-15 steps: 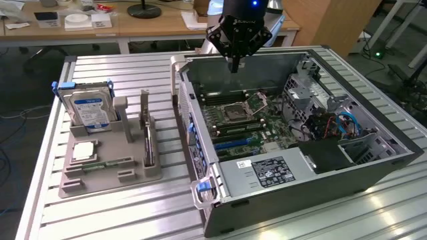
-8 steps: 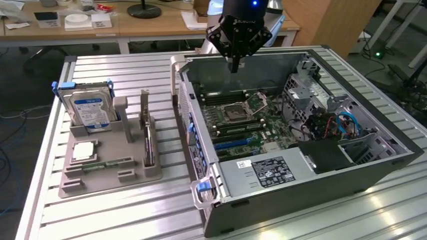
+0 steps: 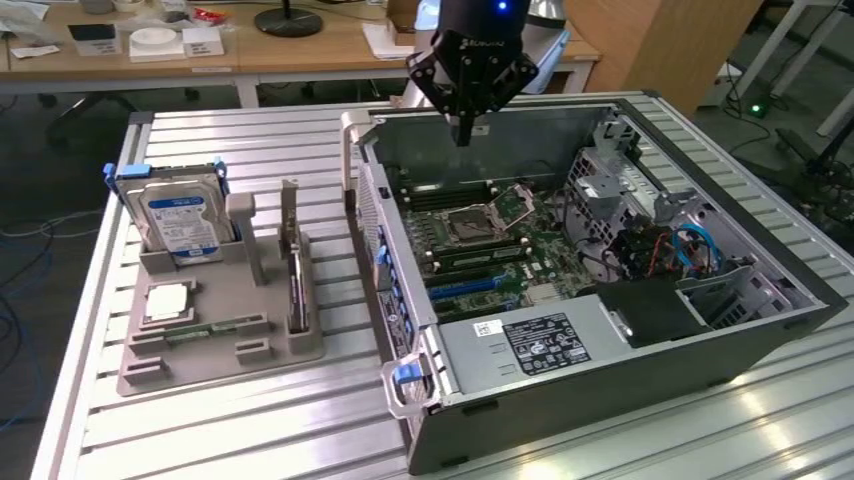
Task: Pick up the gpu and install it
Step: 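Reach for the gpu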
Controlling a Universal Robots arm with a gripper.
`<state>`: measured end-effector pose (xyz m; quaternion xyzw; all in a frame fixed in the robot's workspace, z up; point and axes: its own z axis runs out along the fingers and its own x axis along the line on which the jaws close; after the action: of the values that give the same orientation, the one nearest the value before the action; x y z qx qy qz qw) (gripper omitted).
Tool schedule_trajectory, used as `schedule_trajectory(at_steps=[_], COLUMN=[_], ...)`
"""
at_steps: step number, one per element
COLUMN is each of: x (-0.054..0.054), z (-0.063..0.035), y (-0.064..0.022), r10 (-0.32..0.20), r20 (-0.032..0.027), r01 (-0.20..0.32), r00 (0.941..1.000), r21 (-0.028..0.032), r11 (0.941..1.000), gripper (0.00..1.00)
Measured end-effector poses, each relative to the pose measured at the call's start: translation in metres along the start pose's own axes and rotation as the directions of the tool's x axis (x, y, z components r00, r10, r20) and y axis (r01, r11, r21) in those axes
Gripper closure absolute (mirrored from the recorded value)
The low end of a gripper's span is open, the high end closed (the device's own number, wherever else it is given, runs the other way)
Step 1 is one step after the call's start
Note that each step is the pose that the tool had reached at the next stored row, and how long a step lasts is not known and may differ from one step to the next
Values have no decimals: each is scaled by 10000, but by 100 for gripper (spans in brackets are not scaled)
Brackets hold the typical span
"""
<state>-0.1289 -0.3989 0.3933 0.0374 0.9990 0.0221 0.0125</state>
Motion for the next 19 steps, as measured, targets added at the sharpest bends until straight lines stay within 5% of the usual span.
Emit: schedule_trajectory(at_steps=[19], x=[324], z=[-8], y=[-24], r10=[1], r20=[1], r01=[-1], r00=[10000], r21=[-1], r11=[10000], gripper=[90])
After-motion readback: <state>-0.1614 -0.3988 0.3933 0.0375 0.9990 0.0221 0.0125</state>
